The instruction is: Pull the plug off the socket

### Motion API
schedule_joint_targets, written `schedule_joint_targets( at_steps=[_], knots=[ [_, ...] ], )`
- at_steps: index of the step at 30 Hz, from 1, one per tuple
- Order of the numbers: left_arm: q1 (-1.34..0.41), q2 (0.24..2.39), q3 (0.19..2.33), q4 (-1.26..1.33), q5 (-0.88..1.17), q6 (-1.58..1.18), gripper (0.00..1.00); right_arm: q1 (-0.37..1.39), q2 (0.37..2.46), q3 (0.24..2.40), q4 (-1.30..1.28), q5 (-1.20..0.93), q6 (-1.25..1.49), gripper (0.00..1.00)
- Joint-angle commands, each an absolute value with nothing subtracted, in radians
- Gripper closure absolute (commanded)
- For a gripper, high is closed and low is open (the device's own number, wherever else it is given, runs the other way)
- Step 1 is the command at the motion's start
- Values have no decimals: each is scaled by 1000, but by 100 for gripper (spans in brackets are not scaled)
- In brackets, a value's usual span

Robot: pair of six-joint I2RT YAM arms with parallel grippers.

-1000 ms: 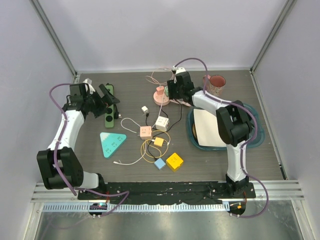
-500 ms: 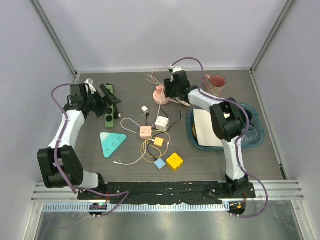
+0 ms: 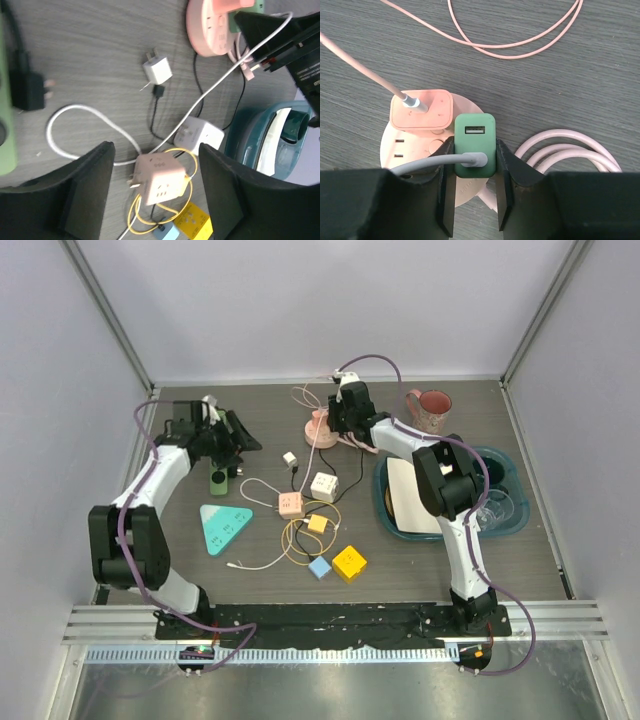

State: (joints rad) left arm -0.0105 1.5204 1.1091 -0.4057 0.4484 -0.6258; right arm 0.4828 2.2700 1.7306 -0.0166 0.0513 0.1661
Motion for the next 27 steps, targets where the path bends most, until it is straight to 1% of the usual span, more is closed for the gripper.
schedule_joint_targets(
  at_steps=[1,3,4,7,9,10,13,17,23,25,27],
  knots=[
    [-118,1615,1300,-368,390,-652,32,497,2224,1701,90,55,181,88],
    [-167,1679,1341,-289,394,-713,38,505,2195,1671,113,57,186,90],
    [-182,1698,1353,-252,394,-741,48,508,2184,1658,121,54,192,94],
    [-190,1779,1359,-128,385,-819,62,518,2149,1609,147,48,186,99],
    [-193,1819,1371,-69,397,-833,68,518,2137,1580,152,51,195,99],
    [-198,1866,1394,-60,405,-833,73,518,2129,1574,152,52,201,99],
    [-216,1933,1423,-16,425,-834,74,522,2120,1560,147,46,225,99],
    [-245,2002,1420,124,428,-865,76,537,2102,1540,166,71,238,99],
    [-276,2112,1408,302,485,-946,75,558,2088,1520,183,106,216,99],
    [-285,2125,1404,325,494,-946,75,563,2086,1517,186,120,213,99],
    [-298,2141,1411,284,471,-924,75,566,2085,1517,186,123,215,99]
  ],
)
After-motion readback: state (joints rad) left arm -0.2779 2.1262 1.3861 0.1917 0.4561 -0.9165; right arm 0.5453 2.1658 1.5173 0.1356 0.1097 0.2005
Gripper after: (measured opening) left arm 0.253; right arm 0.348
